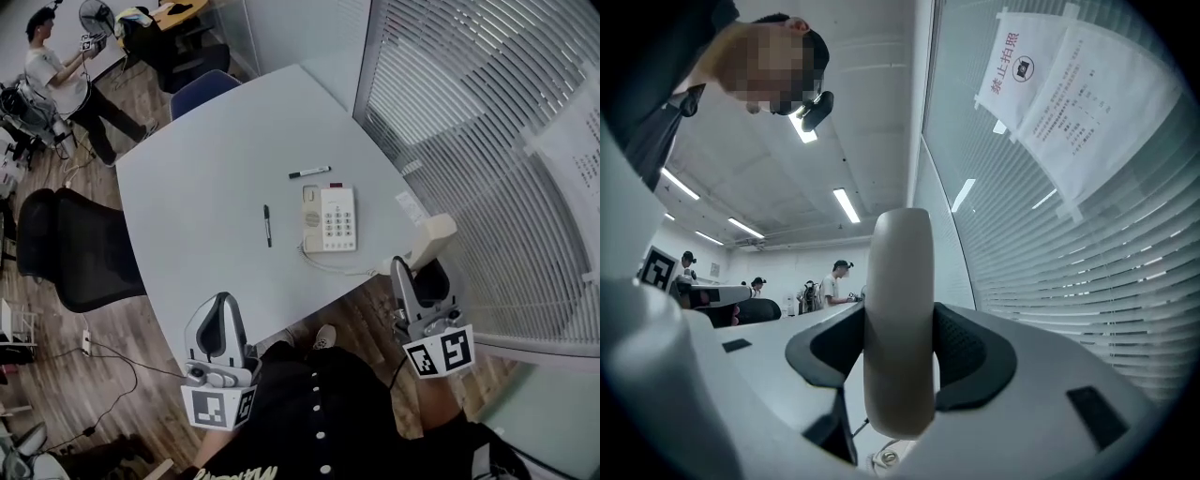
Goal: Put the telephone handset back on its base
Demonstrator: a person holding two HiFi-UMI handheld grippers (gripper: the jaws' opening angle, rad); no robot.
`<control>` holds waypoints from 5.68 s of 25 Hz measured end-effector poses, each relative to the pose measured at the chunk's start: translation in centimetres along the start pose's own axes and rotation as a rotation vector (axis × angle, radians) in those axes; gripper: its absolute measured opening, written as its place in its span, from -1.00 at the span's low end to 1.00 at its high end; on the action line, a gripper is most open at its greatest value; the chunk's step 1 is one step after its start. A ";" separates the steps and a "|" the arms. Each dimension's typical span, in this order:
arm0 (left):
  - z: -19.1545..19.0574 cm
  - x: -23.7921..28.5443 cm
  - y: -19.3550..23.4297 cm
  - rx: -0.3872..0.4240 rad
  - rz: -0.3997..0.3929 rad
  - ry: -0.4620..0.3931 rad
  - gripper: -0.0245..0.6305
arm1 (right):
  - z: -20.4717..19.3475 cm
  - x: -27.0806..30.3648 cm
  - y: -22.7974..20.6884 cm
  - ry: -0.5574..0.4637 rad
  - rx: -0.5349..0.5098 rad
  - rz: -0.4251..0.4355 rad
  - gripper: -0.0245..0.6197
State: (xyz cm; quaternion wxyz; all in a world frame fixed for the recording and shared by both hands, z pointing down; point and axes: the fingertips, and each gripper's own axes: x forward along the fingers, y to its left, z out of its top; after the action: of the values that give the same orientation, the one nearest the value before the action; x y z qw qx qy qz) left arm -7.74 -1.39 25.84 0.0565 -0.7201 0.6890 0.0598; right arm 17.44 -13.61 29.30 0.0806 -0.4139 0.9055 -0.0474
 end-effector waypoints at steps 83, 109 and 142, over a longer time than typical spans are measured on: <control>-16.2 6.9 12.6 -0.176 0.045 0.369 -0.88 | -31.8 17.2 0.8 0.579 0.249 -0.079 -0.20; -19.8 7.3 13.3 -0.217 0.044 0.460 -0.88 | -35.7 19.7 -0.3 0.638 0.178 -0.297 -0.20; -18.5 7.6 12.6 -0.215 0.045 0.416 -0.88 | -33.4 20.4 -0.7 0.627 0.048 -0.218 0.00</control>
State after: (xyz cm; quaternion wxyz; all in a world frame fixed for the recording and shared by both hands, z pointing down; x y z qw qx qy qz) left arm -19.82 -12.46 42.87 -0.1652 -0.7033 0.6913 -0.0156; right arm -1.37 -28.90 60.04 -0.1978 -0.4714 0.8353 -0.2021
